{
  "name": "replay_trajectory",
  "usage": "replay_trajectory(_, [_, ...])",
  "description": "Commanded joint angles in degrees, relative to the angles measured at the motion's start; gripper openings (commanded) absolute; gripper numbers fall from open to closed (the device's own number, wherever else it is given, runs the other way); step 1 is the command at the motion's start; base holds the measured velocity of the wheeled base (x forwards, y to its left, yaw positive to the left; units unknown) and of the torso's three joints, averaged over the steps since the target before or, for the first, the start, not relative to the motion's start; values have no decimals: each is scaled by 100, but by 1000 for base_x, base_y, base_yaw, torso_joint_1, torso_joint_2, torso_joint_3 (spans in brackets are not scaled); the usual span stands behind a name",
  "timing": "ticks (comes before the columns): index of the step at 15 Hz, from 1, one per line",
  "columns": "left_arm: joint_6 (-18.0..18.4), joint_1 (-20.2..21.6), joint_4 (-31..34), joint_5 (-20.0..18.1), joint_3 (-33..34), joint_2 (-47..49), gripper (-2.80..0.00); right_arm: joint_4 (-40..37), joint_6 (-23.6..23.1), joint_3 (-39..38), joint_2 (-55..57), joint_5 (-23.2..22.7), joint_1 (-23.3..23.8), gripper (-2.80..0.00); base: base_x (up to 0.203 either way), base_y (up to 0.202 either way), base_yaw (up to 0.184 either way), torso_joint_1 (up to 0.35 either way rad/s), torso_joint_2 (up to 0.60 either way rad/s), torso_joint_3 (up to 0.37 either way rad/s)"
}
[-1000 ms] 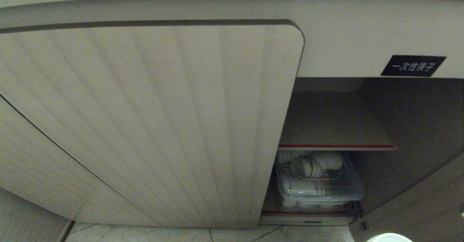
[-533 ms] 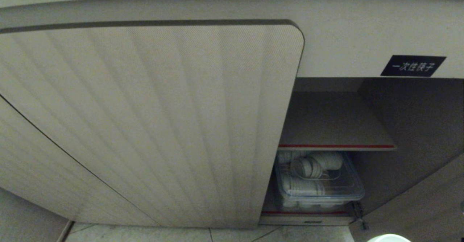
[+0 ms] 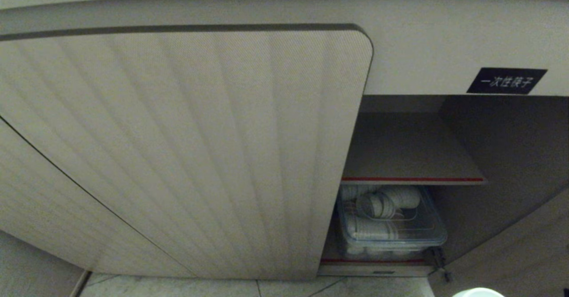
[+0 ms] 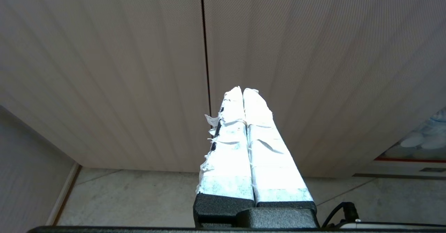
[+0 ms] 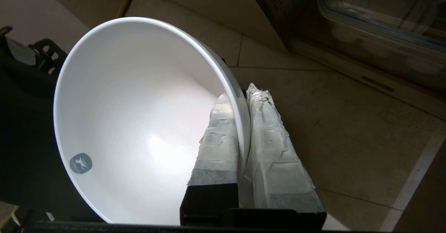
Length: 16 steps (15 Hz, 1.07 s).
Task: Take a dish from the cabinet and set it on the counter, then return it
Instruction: Place it on the table
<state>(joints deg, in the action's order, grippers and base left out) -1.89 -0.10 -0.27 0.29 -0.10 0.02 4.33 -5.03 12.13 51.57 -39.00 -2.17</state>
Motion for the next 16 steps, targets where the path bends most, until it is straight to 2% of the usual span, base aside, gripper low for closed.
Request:
replay_trajectory(1, [-4,1,0,6,1,-2,-280,-40,-66,7,7,-20,-3,-280,0,0,0,0,0,0])
replay_trajectory(4, [-4,10,-2,1,1,-2,-280,-53,-81,16,11,-20,-3,-280,0,0,0,0,0,0])
replay_trajectory(7, [-4,1,0,6,1,-2,-280,-281,-382,19,11,-20,-3,-280,0,0,0,0,0,0])
replay_trajectory(10, [-4,1,0,6,1,-2,-280,-845,-894,89,-3,-20,-3,-280,0,0,0,0,0,0])
replay_trajectory(16, [-4,1,0,6,1,-2,-280,-1870,-1294,517,-41,-20,-11,-280,0,0,0,0,0,0])
